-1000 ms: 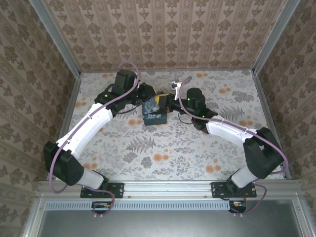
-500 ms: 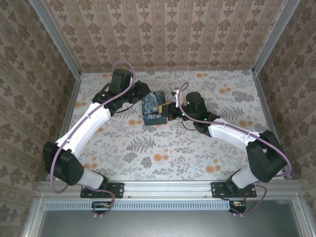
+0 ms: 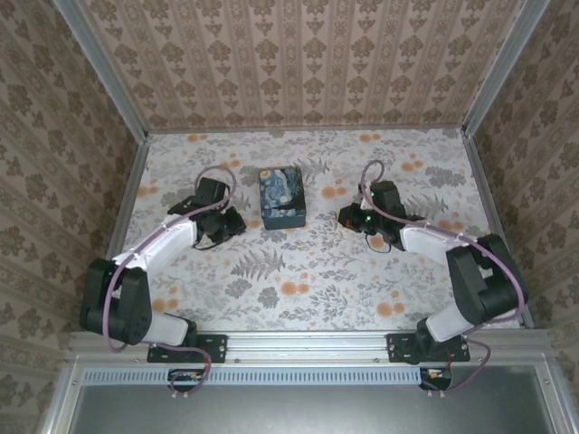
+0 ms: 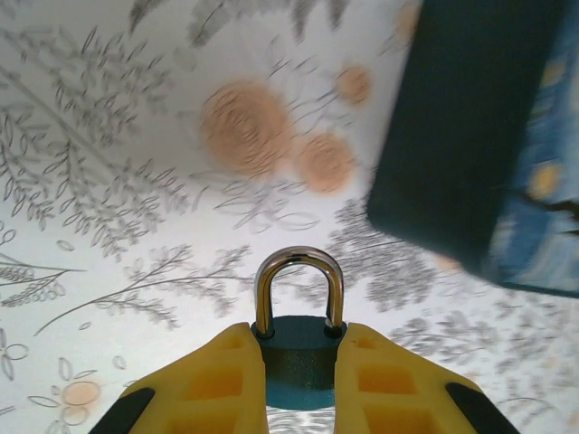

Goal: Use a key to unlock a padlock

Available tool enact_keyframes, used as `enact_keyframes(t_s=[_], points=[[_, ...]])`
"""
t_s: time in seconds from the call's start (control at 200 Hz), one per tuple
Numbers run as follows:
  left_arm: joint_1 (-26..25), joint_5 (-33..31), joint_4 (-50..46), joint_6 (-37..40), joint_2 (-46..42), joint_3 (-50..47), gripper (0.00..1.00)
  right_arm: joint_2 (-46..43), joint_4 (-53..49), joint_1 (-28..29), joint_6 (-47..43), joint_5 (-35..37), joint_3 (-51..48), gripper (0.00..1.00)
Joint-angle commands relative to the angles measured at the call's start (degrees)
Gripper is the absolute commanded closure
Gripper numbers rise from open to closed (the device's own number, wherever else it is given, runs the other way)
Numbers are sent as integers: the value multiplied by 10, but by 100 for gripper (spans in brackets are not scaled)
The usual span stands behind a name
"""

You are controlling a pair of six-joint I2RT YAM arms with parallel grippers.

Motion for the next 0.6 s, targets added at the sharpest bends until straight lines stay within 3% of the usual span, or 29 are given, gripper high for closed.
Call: enact_keyframes(t_s=[0.0,0.335,0.41,0.49,0.595], points=[[6,14,33,31,33,-21,90,45,-11,1,37,-39,16,100],[8,33,84,45,133,-37,87,104,-11,1,69,-32,35,99],[8,35,86,45,143,-36,84,103,-24,1,69,-19,36,82],[8,38,82,48,146,-33,65,92,-29,-1,67,-8,29,56],[9,27,63,59,120,-28,48,43,-35,-11,57,30,5,36]])
